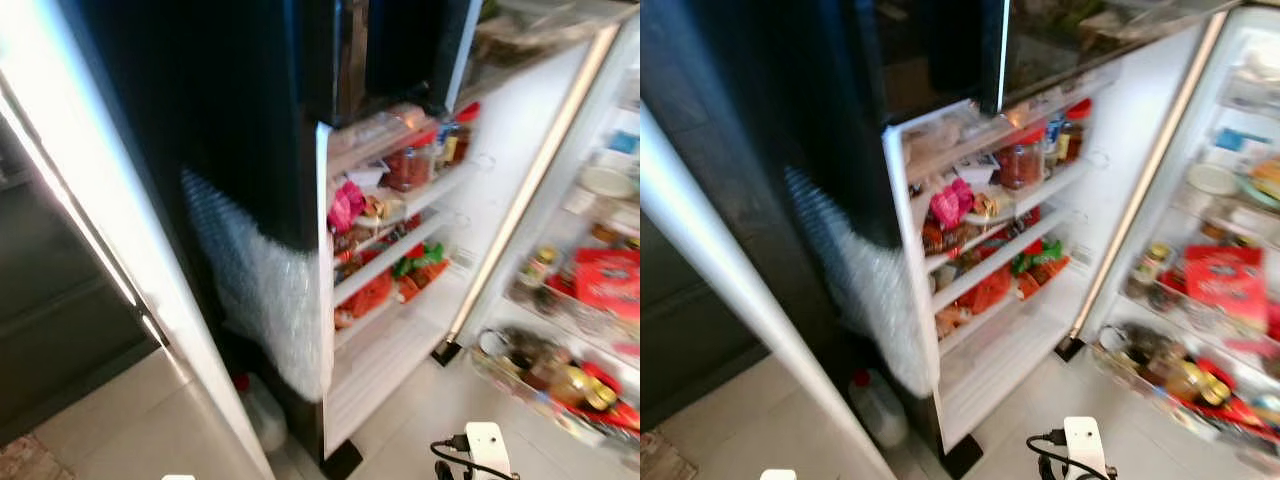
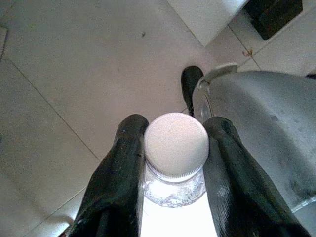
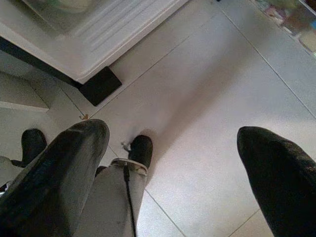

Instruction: Restocking fridge

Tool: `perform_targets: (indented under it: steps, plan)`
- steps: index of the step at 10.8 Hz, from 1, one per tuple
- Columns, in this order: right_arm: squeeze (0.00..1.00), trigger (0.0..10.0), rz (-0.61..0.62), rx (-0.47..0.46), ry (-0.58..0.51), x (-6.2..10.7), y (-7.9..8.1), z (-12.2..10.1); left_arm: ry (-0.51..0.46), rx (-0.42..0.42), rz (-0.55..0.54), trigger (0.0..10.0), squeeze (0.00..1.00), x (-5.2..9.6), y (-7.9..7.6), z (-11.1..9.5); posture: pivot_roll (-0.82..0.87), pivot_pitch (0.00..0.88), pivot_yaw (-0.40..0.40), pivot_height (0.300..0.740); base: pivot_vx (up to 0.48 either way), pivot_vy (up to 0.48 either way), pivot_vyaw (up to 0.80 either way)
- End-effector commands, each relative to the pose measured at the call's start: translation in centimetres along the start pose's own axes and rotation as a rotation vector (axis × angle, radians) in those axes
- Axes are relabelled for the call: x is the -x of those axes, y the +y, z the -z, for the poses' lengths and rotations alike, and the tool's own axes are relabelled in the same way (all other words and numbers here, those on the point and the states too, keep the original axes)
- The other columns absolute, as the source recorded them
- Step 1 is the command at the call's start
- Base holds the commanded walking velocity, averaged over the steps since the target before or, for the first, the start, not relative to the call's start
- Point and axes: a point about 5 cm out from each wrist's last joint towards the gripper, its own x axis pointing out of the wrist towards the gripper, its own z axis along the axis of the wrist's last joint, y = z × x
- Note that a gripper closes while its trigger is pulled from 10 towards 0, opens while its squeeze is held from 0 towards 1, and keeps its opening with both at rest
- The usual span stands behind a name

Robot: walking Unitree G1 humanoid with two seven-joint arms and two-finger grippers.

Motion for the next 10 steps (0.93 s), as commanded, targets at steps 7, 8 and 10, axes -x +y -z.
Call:
perform_targets:
  steps: [7,8,10]
  plan:
    - [0.00,10.0,0.009,0.011,0.016,0.05,-0.08,0.39,0.010,-0.023,-0.004,10.0,0.00,0.03,0.20,0.11,-0.08,0.000,0.018,0.740,0.000,0.000,0.39]
    - [0.00,10.0,0.009,0.011,0.017,0.05,-0.08,0.39,0.010,-0.038,-0.003,10.0,0.00,0.02,0.20,0.07,-0.08,0.000,0.018,0.740,0.000,-0.289,0.80]
    - [0.00,10.0,0.004,-0.018,0.019,0.05,0.03,0.52,0.014,-0.046,-0.001,10.0,0.00,0.02,0.21,0.11,-0.08,0.000,0.023,0.740,0.000,-0.306,0.40]
